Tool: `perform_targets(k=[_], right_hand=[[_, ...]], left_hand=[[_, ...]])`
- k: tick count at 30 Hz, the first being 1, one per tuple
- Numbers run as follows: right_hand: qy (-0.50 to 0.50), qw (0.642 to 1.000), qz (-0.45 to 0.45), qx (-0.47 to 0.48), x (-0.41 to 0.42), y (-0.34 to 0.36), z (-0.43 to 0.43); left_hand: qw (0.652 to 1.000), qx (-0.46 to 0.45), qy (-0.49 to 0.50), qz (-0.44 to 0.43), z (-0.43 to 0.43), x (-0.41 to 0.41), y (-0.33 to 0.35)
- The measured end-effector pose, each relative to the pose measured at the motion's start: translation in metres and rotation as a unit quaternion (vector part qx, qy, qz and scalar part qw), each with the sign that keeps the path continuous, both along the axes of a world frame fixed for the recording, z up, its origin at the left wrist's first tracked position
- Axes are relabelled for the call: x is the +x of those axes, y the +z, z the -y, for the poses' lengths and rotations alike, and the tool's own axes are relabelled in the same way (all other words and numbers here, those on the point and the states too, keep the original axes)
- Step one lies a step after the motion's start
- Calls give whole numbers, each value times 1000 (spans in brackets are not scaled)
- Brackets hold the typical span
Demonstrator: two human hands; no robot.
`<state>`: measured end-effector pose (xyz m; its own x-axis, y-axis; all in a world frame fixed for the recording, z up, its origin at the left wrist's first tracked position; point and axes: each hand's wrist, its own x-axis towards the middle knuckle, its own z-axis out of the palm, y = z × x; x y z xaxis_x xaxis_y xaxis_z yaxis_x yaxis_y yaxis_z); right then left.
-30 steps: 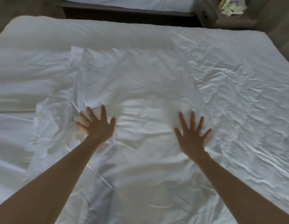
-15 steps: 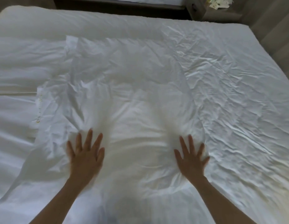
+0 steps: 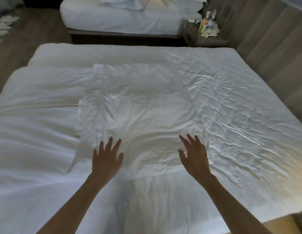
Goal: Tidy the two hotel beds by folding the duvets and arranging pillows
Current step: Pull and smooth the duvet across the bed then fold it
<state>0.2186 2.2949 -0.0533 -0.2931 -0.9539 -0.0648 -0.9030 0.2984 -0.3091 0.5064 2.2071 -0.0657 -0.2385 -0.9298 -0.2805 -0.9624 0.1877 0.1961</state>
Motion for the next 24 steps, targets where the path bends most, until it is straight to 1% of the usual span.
perform_targets(k=[4, 6, 8, 10, 12, 16, 21, 24], right_hand=[[39, 997, -14, -65, 42, 44, -22], [55, 995, -9, -80, 58, 65, -28], [76, 992, 4, -97, 71, 84, -35], [100, 989, 8, -109, 84, 104, -42], [123, 986, 13, -113, 96, 120, -51], [162, 980, 23, -110, 117, 144, -78], [221, 970, 36, -99, 148, 159, -111], [266, 959, 40, -94, 179, 168, -121]], left_hand=[[999, -19, -20, -28, -36, 19, 50], [999, -36, -28, -17, -49, 31, 71], [996, -82, -18, -10, -66, 42, 88], [998, -58, -15, -3, -87, 49, 106], [997, -79, -10, -8, -110, 58, 115], [995, -102, 10, 19, -159, 76, 133], [989, -134, 56, -2, -212, 100, 163], [979, -181, 95, -13, -235, 128, 179]])
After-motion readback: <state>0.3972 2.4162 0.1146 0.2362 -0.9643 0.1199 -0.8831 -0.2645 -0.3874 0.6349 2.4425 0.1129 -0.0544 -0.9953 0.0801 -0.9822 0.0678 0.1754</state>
